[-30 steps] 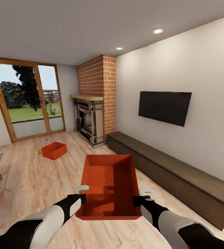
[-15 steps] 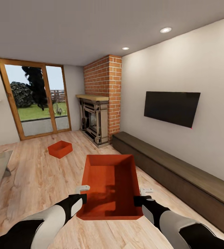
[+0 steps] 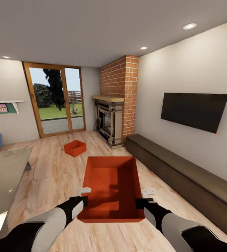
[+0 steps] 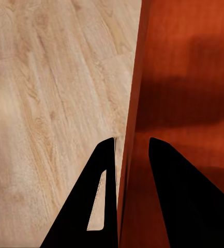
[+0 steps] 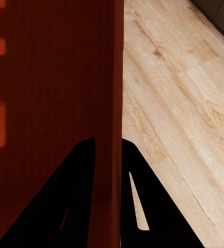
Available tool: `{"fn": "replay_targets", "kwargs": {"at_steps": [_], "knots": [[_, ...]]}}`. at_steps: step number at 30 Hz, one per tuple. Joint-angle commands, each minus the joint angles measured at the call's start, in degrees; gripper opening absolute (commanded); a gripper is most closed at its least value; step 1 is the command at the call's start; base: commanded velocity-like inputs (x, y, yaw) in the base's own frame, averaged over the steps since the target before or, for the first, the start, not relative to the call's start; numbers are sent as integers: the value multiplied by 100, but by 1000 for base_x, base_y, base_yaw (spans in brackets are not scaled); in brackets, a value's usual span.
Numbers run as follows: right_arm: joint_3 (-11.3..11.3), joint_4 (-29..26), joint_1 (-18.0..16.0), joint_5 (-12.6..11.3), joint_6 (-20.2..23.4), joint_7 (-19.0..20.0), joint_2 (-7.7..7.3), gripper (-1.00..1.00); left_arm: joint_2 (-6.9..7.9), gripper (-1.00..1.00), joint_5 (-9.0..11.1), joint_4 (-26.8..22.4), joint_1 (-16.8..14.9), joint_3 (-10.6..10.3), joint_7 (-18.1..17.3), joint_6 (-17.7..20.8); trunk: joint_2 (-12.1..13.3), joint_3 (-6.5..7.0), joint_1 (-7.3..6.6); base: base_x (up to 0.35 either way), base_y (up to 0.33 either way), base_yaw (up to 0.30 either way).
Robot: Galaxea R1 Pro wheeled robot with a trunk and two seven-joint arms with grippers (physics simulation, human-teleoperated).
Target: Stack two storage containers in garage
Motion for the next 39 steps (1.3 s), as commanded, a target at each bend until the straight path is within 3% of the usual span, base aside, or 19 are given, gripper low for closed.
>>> {"fn": "replay_targets", "kwargs": {"at_steps": [1, 39], "knots": [[-108, -11, -2, -36, 4, -203, -5, -100, 92, -100, -7, -12, 1, 89, 338, 32, -4, -2, 2, 0, 0, 266], [-108, -11, -2, -38, -2, -203, -4, -100, 92, -100, -7, -12, 1, 91, 391, 15, -4, -2, 2, 0, 0, 266]]}}
